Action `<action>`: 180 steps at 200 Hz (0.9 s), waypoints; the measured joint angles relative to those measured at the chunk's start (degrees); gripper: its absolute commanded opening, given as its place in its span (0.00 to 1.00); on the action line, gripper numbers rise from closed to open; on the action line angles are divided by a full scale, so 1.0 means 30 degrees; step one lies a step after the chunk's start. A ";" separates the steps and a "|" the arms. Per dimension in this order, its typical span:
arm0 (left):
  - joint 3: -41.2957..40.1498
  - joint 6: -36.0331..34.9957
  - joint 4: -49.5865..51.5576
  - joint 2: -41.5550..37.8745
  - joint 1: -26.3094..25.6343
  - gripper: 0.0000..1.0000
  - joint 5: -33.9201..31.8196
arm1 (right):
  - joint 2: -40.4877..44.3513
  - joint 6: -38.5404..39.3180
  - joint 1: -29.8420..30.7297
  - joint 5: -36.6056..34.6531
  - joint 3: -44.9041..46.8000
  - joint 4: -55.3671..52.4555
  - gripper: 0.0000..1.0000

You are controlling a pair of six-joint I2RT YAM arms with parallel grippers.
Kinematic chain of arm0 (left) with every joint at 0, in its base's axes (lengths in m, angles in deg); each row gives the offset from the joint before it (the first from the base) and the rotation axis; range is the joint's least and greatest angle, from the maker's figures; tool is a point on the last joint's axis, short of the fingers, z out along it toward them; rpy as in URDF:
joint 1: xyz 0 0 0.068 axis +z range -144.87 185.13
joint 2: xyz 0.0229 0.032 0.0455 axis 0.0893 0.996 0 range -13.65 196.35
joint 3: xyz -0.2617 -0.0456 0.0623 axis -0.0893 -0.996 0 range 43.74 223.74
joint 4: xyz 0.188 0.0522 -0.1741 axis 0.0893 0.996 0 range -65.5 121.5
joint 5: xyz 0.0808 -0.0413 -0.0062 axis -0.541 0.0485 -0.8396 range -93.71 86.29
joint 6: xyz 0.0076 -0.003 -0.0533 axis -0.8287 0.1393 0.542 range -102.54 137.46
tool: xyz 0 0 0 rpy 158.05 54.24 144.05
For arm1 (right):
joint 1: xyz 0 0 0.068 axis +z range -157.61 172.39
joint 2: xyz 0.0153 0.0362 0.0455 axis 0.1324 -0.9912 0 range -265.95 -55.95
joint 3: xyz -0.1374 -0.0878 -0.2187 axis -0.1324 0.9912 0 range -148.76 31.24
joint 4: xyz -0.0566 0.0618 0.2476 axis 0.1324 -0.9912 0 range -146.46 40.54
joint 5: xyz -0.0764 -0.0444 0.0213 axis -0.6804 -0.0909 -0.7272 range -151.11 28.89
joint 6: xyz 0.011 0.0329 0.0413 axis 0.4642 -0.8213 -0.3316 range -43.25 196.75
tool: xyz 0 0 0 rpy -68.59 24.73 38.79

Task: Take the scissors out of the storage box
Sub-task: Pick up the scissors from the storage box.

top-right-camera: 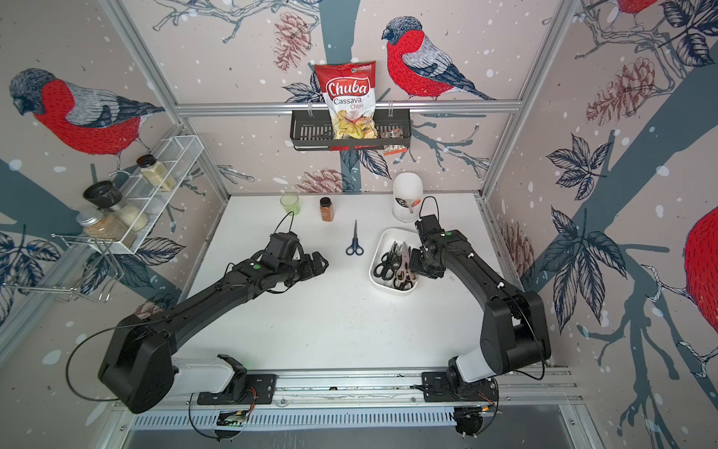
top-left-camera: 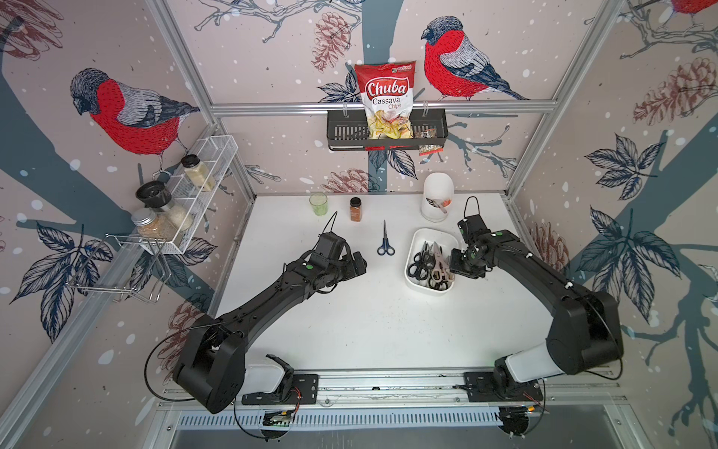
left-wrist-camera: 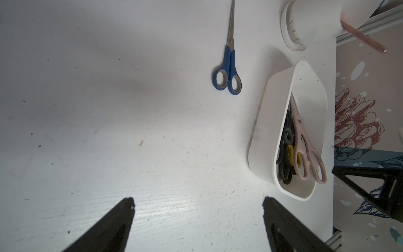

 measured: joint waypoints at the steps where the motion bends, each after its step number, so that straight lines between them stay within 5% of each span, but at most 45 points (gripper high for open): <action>1: -0.0007 0.0000 0.0000 -0.0015 0.0000 0.96 -0.0015 | -0.0007 0.0000 0.0000 0.0000 0.0022 0.0015 0.38; 66: -0.0430 0.0219 0.0058 -0.0678 -0.0051 0.96 -0.0503 | -0.0430 0.0044 0.0044 0.0051 0.0823 0.0641 0.35; 180: -0.0554 0.0539 0.0437 -0.0903 -0.0080 0.96 -0.0976 | -0.0678 0.0029 0.0029 -0.0029 0.0911 0.1129 0.09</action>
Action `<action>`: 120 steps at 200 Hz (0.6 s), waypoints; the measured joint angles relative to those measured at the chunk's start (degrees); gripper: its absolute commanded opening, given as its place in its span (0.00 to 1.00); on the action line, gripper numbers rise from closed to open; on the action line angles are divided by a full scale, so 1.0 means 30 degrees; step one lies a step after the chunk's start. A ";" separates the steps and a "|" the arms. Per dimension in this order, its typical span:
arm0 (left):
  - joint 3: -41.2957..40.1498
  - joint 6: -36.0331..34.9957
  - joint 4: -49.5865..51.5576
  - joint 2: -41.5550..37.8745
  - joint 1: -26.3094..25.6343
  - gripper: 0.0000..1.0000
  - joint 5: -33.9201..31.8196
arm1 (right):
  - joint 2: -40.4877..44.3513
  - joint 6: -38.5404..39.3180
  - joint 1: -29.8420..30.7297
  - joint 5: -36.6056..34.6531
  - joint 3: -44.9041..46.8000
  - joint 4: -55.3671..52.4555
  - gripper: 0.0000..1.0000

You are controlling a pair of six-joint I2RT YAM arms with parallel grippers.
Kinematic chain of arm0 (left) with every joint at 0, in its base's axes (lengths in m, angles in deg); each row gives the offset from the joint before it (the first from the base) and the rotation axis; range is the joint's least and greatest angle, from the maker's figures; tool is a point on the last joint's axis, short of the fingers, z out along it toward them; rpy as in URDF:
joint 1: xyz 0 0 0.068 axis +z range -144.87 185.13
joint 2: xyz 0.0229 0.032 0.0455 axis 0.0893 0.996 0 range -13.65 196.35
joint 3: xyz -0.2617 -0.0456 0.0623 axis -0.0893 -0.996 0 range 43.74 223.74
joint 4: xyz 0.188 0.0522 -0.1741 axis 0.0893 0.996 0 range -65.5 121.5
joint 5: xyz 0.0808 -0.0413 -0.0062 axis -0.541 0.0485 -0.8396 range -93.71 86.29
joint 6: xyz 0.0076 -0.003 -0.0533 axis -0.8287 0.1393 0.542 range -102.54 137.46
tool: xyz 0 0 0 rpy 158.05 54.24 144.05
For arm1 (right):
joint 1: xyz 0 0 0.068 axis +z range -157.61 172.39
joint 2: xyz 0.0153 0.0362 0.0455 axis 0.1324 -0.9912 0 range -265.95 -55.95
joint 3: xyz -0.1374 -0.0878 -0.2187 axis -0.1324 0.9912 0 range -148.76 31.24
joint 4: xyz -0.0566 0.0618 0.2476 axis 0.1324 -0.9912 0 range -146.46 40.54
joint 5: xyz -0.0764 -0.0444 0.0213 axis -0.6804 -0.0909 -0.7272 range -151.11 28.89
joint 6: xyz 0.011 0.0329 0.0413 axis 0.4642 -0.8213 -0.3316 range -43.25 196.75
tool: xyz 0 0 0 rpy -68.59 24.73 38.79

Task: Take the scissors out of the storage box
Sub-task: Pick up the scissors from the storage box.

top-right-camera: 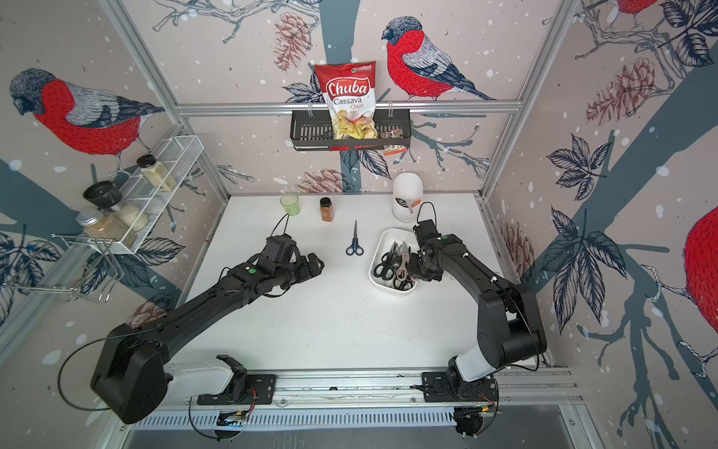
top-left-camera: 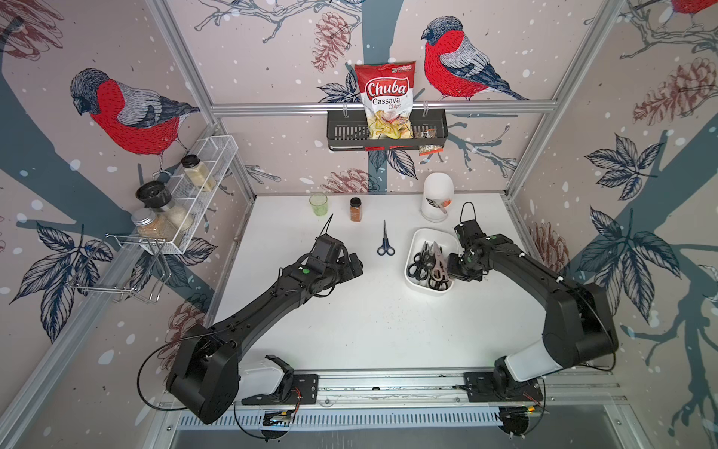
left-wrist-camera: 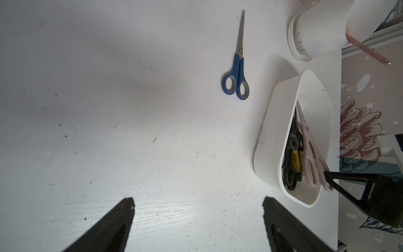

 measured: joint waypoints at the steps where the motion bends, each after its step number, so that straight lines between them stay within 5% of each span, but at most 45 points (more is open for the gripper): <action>1: 0.0000 0.0000 0.0000 0.0000 0.0000 0.96 0.0000 | 0.0000 0.0000 0.0000 0.0007 -0.0007 0.0000 0.08; 76: -0.0102 0.0138 -0.0102 0.0058 -0.0007 0.96 0.0160 | 0.0466 -0.0058 0.0532 -0.0058 -0.1275 -0.0809 0.00; 120: 0.0780 0.0619 -0.0597 0.0255 -0.0058 0.80 0.1683 | 0.0430 -0.1151 0.3213 -0.1574 -0.2659 -0.0699 0.00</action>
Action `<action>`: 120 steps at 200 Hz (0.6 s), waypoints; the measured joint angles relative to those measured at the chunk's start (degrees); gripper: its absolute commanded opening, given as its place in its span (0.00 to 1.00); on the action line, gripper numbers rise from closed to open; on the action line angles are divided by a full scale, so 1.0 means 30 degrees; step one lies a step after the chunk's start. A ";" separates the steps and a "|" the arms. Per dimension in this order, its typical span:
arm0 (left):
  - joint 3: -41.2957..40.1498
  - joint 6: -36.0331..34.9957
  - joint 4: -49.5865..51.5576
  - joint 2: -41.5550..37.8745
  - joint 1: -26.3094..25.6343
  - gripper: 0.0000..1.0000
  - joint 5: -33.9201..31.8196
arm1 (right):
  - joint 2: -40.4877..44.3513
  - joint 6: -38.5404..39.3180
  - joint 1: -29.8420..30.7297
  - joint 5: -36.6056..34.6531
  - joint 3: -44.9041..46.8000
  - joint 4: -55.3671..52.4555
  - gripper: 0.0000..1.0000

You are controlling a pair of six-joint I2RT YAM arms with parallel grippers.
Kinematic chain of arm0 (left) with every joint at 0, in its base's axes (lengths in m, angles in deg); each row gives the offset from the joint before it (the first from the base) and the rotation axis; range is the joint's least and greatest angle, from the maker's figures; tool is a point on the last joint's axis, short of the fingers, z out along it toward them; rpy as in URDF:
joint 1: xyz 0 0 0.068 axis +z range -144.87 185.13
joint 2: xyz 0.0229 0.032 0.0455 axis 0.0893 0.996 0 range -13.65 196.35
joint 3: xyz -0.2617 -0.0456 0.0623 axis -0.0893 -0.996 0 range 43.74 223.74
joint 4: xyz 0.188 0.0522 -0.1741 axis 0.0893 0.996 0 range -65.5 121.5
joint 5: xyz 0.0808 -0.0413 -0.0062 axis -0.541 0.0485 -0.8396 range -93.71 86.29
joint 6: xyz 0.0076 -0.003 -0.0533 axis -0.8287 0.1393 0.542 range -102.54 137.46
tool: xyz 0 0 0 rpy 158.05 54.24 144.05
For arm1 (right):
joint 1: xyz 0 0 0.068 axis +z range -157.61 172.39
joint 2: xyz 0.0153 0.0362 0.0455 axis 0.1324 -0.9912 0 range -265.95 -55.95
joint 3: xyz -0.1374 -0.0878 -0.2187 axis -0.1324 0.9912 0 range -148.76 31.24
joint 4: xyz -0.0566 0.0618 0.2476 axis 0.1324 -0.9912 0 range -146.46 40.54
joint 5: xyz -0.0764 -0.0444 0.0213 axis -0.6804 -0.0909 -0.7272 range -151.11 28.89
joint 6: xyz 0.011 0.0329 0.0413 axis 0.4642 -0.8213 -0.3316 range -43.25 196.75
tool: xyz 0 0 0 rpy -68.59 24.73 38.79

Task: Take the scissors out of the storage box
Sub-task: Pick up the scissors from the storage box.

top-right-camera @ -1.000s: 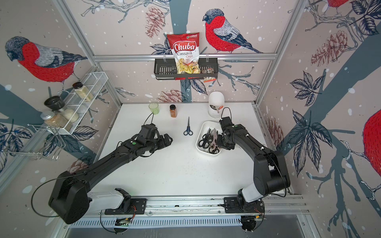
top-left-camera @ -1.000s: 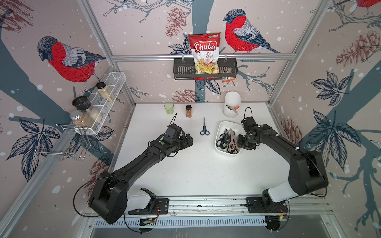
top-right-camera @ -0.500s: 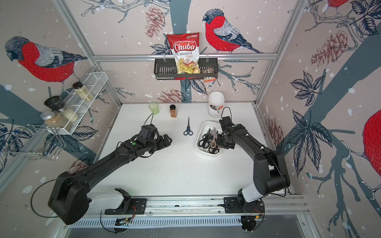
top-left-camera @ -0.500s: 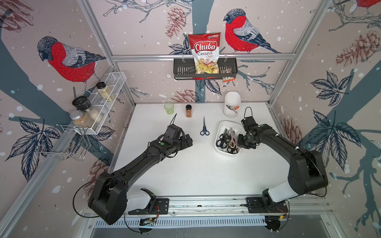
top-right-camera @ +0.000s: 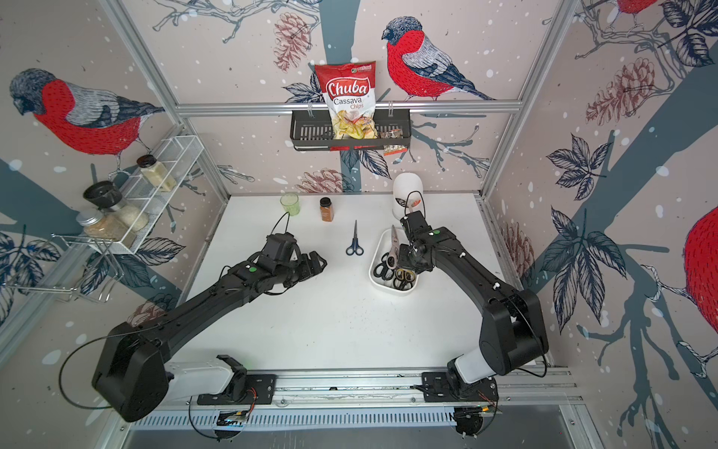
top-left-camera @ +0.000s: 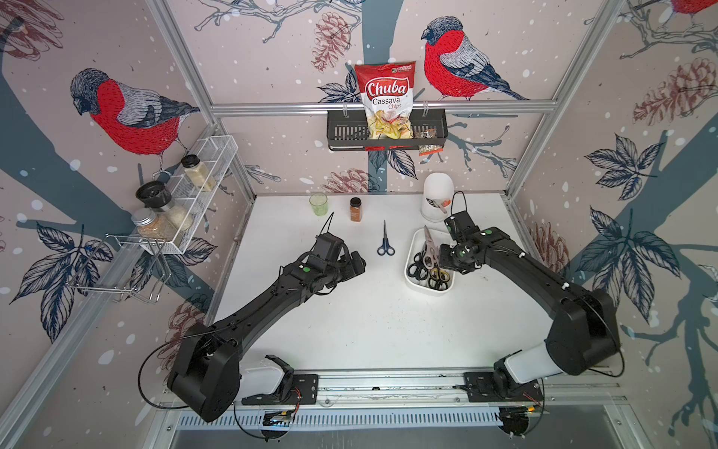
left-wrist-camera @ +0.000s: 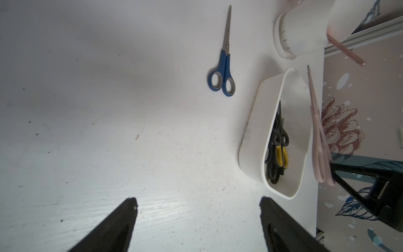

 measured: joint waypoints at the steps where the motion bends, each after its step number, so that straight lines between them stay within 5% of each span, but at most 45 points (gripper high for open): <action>1: 0.0022 0.0000 -0.0007 0.0007 -0.0007 0.79 0.0029 | -0.0015 -0.0036 0.0066 -0.0044 -0.0015 0.0015 0.00; 63: 0.1355 -0.0007 -0.1734 0.0845 -0.0707 0.54 0.2302 | -0.0627 -0.3381 0.4226 -0.2441 -0.0226 0.2980 0.00; 120: 0.2033 -0.0401 -0.1479 0.1698 -0.1676 0.43 0.1872 | -0.1698 -0.4867 0.6258 -0.3767 -0.1253 0.4641 0.00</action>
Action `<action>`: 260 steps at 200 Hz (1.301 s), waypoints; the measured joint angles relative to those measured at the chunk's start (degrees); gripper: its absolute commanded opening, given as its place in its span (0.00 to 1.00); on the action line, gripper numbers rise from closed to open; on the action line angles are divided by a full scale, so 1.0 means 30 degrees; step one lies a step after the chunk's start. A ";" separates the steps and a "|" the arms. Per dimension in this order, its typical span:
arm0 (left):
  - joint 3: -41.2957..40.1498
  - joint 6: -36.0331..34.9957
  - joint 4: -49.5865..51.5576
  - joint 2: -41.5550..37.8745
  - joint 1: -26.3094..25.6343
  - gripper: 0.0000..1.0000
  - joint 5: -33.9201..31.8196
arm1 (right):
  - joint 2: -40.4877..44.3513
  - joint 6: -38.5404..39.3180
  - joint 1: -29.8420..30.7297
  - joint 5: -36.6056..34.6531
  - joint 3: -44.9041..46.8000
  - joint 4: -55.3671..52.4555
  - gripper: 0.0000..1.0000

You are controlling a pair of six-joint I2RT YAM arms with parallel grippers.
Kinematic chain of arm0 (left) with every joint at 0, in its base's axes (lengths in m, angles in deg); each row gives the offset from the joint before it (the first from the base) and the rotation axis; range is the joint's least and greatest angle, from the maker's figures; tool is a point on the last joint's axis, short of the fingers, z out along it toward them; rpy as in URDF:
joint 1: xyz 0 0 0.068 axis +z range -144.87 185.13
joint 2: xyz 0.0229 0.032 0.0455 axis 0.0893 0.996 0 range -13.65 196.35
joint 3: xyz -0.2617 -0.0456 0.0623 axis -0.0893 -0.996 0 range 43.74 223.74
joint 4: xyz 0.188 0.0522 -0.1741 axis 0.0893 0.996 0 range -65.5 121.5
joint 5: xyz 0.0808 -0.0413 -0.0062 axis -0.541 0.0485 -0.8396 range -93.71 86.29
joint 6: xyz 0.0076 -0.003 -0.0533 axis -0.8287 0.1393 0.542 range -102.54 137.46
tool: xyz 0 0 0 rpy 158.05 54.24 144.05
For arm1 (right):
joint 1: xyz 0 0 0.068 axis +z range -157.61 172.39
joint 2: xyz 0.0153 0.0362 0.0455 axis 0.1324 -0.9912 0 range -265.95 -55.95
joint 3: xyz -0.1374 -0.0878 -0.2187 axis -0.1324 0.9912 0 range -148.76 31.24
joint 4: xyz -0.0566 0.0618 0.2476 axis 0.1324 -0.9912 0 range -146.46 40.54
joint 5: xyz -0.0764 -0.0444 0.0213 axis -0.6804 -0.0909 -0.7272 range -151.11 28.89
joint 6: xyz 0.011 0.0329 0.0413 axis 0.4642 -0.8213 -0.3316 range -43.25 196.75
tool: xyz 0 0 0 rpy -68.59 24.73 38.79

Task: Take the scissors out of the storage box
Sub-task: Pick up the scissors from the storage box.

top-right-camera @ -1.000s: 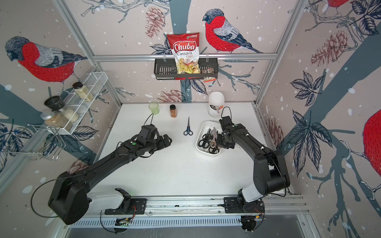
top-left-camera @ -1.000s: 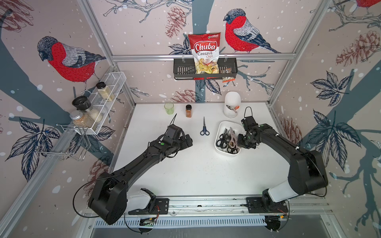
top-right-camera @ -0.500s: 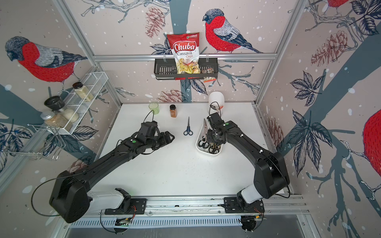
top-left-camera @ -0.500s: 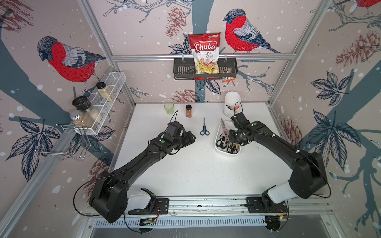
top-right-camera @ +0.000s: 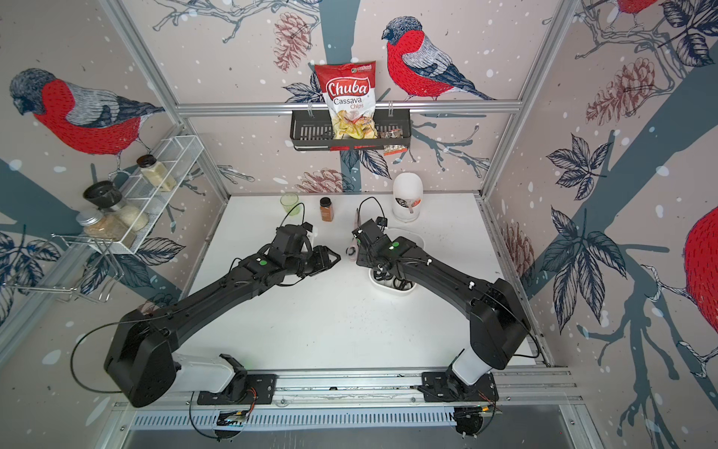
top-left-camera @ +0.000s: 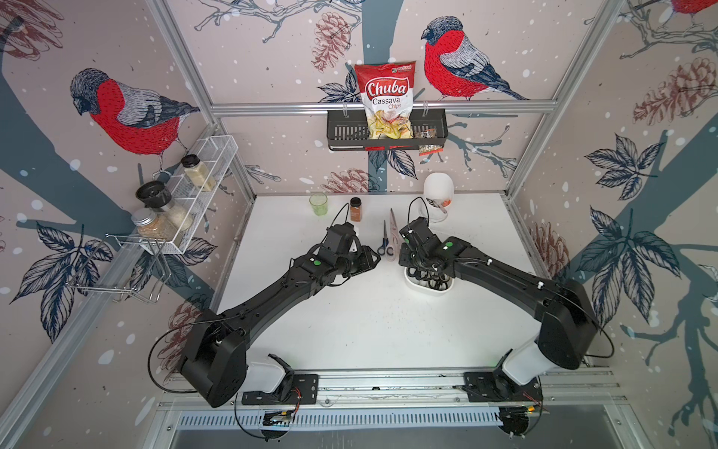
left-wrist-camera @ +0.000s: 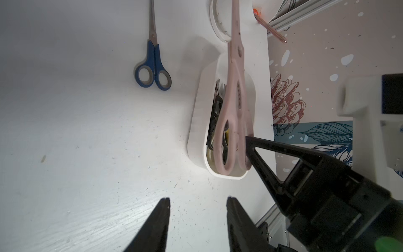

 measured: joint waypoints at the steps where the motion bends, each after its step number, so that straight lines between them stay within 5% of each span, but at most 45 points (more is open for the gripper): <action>1: 0.0029 -0.0022 0.0015 0.0015 -0.0022 0.43 -0.0036 | -0.0022 0.0000 0.0022 -0.0007 -0.0007 0.0000 0.00; 51: 0.1872 -0.1377 0.1035 0.1166 -0.1137 0.27 -0.2368 | -0.0801 -0.0583 0.0969 -0.0146 -0.0583 0.0393 0.00; 129: 0.2878 -0.2747 0.3169 0.1829 -0.1158 0.29 -0.6054 | -0.1370 -0.1443 0.1807 -0.0372 -0.1180 0.0364 0.00; 218: 0.2747 -0.3155 0.3198 0.2397 -0.1158 0.27 -0.6557 | -0.1632 -0.1617 0.2259 -0.0568 -0.1545 0.0386 0.00; 260: 0.2849 -0.3169 0.3155 0.2681 -0.1158 0.07 -0.6615 | -0.1887 -0.1953 0.2317 -0.0612 -0.1683 0.0379 0.00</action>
